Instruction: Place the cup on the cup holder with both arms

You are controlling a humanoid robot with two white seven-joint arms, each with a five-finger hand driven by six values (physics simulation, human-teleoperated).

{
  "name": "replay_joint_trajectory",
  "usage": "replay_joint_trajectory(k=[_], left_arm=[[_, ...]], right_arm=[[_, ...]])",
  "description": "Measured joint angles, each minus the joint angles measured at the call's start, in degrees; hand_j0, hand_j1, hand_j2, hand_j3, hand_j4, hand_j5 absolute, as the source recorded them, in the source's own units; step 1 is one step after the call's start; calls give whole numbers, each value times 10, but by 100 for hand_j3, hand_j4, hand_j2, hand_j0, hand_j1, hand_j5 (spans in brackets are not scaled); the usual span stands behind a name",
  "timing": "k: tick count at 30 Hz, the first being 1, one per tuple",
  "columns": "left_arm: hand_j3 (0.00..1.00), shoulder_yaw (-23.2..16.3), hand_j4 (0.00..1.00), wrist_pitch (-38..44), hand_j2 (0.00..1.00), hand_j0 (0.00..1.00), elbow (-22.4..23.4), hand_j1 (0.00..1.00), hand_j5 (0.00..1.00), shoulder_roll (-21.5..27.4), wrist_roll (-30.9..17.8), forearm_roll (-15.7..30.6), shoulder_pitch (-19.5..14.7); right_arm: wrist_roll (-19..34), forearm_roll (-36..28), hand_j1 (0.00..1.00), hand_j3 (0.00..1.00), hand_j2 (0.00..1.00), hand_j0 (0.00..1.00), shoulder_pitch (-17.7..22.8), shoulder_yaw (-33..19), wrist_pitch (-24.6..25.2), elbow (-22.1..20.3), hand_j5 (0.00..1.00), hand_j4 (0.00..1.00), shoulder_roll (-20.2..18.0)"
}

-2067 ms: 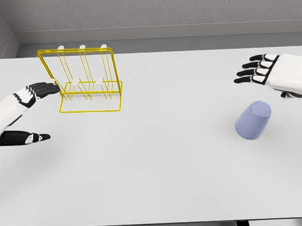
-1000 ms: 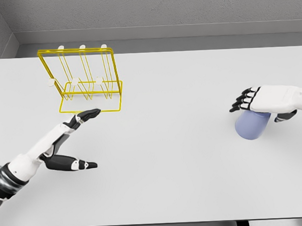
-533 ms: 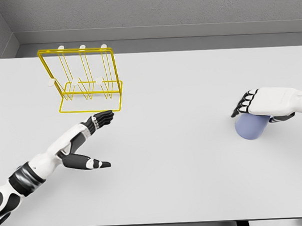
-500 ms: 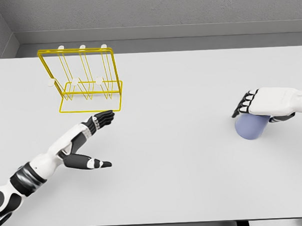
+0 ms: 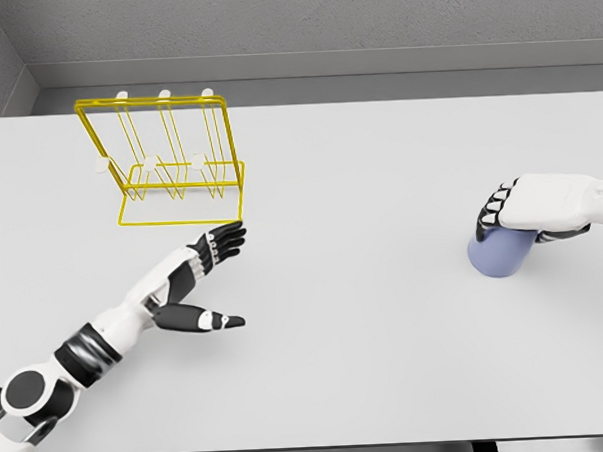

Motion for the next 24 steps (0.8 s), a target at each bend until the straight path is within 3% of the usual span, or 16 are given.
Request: replay_joint_trajectory(k=[9,15,24], left_arm=[[100,-5,100,1,100,100,14,100,100,-17,-1,-8,-1],[100,-4,100,1,100,100,34,100,100,-25,-1,-8,-7],[100,-4,100,1,100,100,45,100,100,-29,-1,-7,-13]], right_arm=[[0,-4,54,54,54,54,-3,-18,0,-30,54,54,-10],[0,-7,54,54,54,54,-15,-37,0,-81,54,54,-6],[0,-14,55,55,55,55,-40,-32,0,-92,55,55,56]])
